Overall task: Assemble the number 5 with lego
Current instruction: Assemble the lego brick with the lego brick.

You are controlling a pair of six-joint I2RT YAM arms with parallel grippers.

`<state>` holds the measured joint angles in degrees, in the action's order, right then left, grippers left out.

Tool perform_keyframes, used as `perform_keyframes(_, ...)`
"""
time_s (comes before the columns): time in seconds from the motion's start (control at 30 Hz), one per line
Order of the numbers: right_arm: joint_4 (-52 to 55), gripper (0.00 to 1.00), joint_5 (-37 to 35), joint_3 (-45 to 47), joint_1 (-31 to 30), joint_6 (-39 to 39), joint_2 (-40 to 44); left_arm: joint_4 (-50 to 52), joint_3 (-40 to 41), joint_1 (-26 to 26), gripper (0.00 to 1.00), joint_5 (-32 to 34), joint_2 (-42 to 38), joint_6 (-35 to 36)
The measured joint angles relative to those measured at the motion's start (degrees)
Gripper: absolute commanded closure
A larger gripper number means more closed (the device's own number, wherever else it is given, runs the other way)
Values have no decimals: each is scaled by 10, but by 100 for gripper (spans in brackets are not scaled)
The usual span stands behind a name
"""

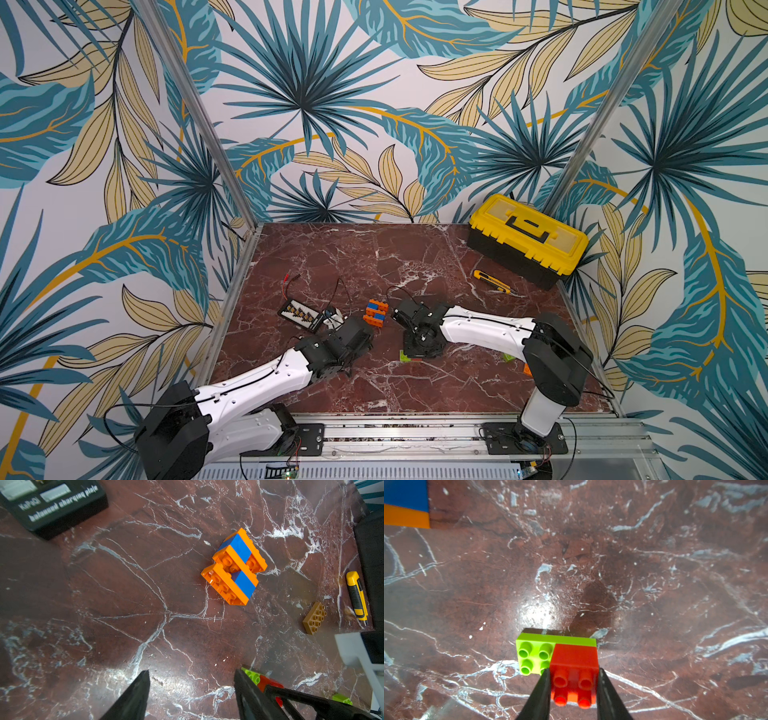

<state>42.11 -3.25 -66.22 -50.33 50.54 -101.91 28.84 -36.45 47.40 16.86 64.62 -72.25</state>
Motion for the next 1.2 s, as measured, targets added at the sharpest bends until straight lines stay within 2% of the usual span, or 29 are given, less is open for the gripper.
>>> perform_keyframes(0.53, -9, 77, -4, 7, 0, 0, 2, 1, 0, 0, 33, 1, 0, 0)
perform_keyframes(0.93, -11, 71, -11, -38, 29, -42, -29, 7, 0, 0, 32, 4, -9, 0)
perform_keyframes(1.0, -13, 67, -12, -42, 31, -46, -32, 8, -1, 0, 32, 5, -9, 0)
perform_keyframes(1.07, -12, 53, -12, -52, 33, -54, -39, 10, -1, 0, 31, 5, -9, 0)
perform_keyframes(1.2, -11, 46, -17, -65, 37, -68, -56, 11, -2, 0, 25, 5, -10, 11)
